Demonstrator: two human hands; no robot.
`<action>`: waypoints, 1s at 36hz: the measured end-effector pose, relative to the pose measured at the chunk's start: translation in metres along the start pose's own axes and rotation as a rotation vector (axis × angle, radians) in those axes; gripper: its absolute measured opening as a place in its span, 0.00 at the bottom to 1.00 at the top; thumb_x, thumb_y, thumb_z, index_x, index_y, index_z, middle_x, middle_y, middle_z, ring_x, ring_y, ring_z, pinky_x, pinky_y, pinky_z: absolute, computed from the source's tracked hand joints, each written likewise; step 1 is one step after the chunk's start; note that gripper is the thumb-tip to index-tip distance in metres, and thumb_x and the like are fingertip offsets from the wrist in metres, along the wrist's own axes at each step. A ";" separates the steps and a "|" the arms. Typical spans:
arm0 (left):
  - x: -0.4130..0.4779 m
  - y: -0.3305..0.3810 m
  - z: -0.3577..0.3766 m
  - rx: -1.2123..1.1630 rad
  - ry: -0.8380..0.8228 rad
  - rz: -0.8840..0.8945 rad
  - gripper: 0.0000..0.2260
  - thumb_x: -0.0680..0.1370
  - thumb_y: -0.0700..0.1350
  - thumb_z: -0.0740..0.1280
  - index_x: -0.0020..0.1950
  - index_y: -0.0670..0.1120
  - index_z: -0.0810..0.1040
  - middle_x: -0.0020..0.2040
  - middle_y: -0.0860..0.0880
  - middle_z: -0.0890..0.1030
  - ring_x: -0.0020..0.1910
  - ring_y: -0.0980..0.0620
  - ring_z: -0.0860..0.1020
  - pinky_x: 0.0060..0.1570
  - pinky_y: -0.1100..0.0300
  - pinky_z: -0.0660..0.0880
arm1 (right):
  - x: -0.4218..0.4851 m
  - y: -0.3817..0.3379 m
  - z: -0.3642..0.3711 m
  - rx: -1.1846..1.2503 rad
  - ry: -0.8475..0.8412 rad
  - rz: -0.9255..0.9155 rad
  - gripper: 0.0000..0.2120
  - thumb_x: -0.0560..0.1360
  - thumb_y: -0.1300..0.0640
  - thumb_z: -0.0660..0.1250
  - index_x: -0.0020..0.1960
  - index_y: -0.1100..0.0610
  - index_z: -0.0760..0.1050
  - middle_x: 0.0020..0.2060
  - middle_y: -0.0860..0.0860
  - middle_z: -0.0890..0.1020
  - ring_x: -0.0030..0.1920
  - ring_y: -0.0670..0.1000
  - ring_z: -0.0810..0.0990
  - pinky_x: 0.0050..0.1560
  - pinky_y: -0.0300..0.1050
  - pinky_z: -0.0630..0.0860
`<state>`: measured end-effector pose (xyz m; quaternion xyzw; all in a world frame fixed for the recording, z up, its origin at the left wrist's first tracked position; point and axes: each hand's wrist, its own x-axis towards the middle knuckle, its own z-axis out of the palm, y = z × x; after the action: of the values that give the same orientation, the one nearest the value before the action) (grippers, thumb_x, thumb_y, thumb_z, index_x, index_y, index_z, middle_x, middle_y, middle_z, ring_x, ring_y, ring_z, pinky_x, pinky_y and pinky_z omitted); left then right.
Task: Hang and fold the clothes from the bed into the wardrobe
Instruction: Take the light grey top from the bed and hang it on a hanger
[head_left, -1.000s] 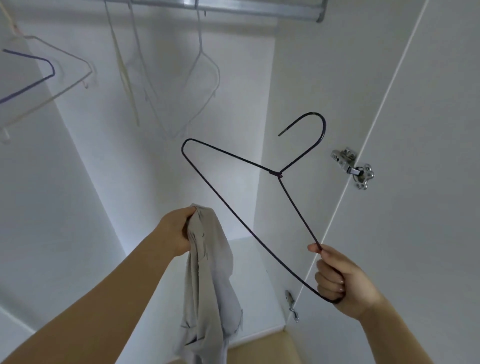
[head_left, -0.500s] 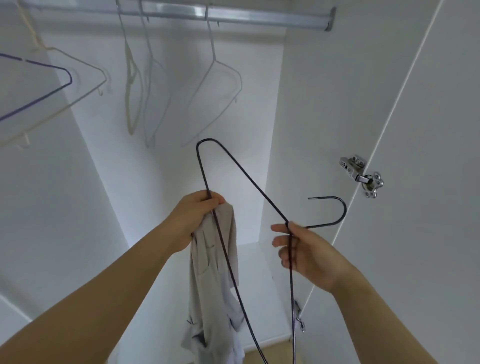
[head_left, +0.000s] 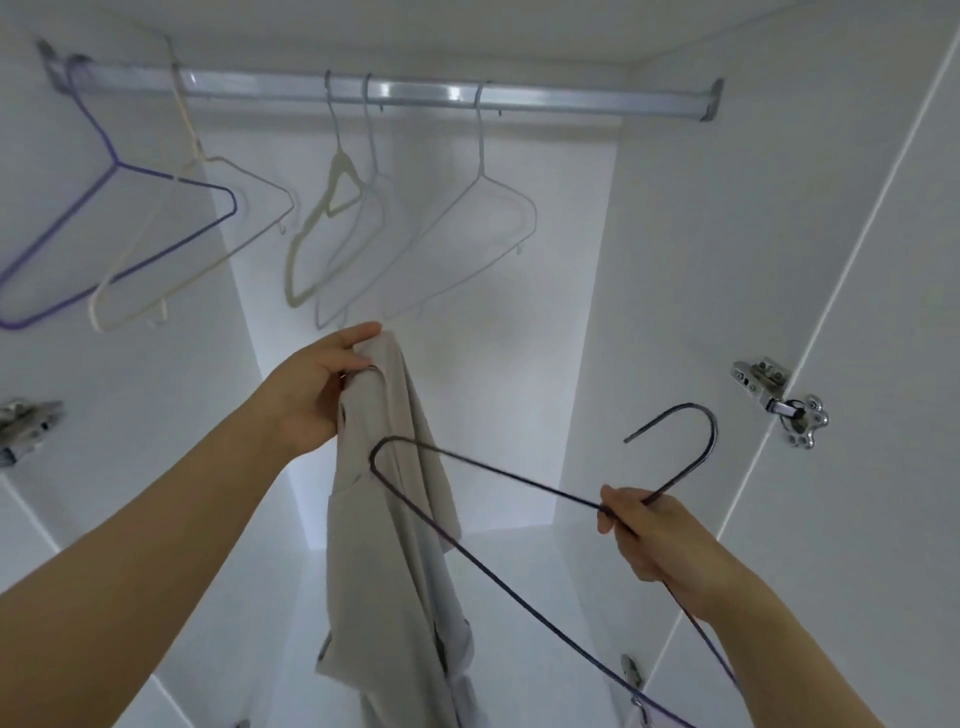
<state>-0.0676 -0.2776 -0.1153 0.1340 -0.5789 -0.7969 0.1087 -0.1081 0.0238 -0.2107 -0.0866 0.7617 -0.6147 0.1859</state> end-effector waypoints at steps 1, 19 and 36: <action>-0.001 0.002 0.000 0.015 -0.004 0.000 0.15 0.77 0.33 0.58 0.52 0.50 0.79 0.49 0.50 0.78 0.44 0.52 0.76 0.44 0.60 0.74 | 0.000 0.000 0.003 -0.057 0.008 0.006 0.18 0.80 0.53 0.59 0.34 0.59 0.73 0.20 0.49 0.63 0.22 0.46 0.57 0.23 0.36 0.54; -0.016 -0.007 -0.007 0.391 -0.053 0.164 0.17 0.78 0.30 0.59 0.48 0.51 0.79 0.42 0.52 0.80 0.40 0.55 0.76 0.38 0.63 0.71 | 0.004 -0.021 0.034 0.030 0.082 0.025 0.17 0.80 0.55 0.58 0.34 0.60 0.72 0.18 0.48 0.61 0.19 0.45 0.55 0.22 0.34 0.51; -0.008 0.017 -0.019 0.186 0.094 0.110 0.17 0.77 0.30 0.59 0.48 0.51 0.79 0.50 0.51 0.79 0.46 0.53 0.76 0.43 0.61 0.74 | -0.012 -0.028 0.005 0.005 -0.033 -0.022 0.18 0.80 0.56 0.57 0.34 0.61 0.72 0.21 0.49 0.60 0.21 0.46 0.54 0.22 0.34 0.53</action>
<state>-0.0532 -0.2975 -0.1038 0.1487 -0.6512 -0.7254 0.1663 -0.0978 0.0168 -0.1825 -0.1045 0.7560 -0.6171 0.1917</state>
